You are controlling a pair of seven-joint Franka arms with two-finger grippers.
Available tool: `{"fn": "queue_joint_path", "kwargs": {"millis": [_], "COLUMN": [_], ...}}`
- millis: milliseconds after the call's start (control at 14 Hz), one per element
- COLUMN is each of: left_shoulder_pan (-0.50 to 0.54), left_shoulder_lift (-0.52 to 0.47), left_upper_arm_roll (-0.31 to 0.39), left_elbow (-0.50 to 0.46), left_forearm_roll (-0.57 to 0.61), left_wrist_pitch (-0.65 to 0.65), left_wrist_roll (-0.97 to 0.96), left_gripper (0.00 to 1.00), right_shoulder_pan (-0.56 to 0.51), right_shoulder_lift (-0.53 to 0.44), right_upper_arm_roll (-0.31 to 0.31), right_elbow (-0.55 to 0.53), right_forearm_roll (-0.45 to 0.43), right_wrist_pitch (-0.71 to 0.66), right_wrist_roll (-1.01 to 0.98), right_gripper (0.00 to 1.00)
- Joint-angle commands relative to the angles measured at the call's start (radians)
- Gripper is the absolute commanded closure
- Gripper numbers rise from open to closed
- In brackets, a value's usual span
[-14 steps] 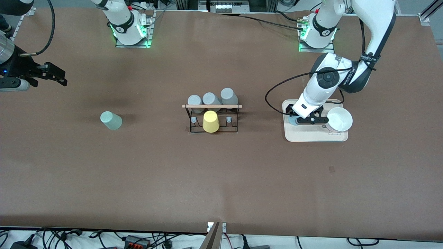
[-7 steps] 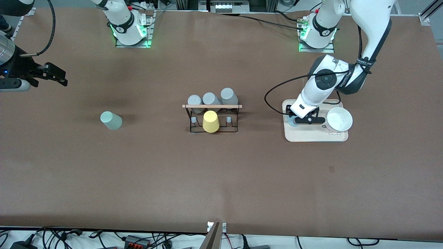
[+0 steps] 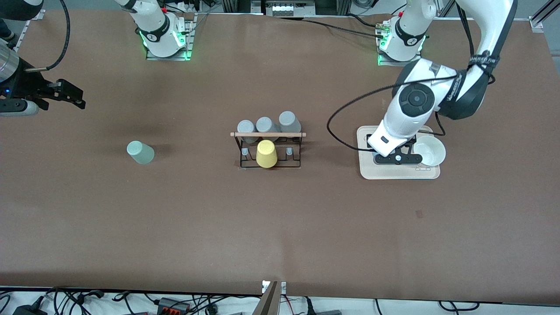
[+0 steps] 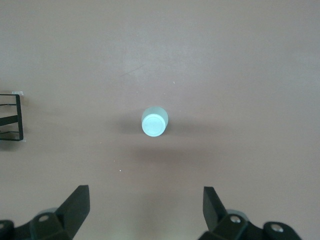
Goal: Hang scattered cups on rack with three cups
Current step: 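Carry the light blue cup with the left gripper to the rack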
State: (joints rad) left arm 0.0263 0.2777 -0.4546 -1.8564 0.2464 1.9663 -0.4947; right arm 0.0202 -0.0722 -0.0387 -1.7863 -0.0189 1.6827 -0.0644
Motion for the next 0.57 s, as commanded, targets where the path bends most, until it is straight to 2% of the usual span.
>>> {"fn": "queue_joint_path", "kwargs": {"millis": [0, 214, 429, 500], "left_shoulder_pan": [-0.122, -0.219, -0.334, -0.367], "left_shoulder_lift": [0.112, 0.248, 0.343, 0.360], "left_upper_arm_roll": [-0.010, -0.009, 0.001, 0.007], "left_elbow": [0.227, 0.458, 0.613, 0.631], "left_forearm_roll": [0.011, -0.094, -0.093, -0.088], "left_wrist_pitch": [-0.147, -0.156, -0.155, -0.153], "left_wrist_roll": [-0.005, -0.083, -0.214, -0.257], "left_gripper": [0.76, 0.77, 0.79, 0.79], "right_shoulder_pan": [-0.003, -0.003, -0.003, -0.003], "right_shoulder_lift": [-0.008, -0.009, -0.009, -0.011], "right_upper_arm_roll": [0.003, 0.003, 0.003, 0.003], "right_elbow": [-0.005, -0.005, -0.005, -0.005], "right_forearm_roll": [-0.007, -0.007, -0.007, -0.007], "right_wrist_pitch": [-0.008, -0.008, -0.011, -0.011], "right_wrist_roll": [0.000, 0.002, 0.000, 0.002], "right_gripper": [0.00, 0.00, 0.00, 0.00]}}
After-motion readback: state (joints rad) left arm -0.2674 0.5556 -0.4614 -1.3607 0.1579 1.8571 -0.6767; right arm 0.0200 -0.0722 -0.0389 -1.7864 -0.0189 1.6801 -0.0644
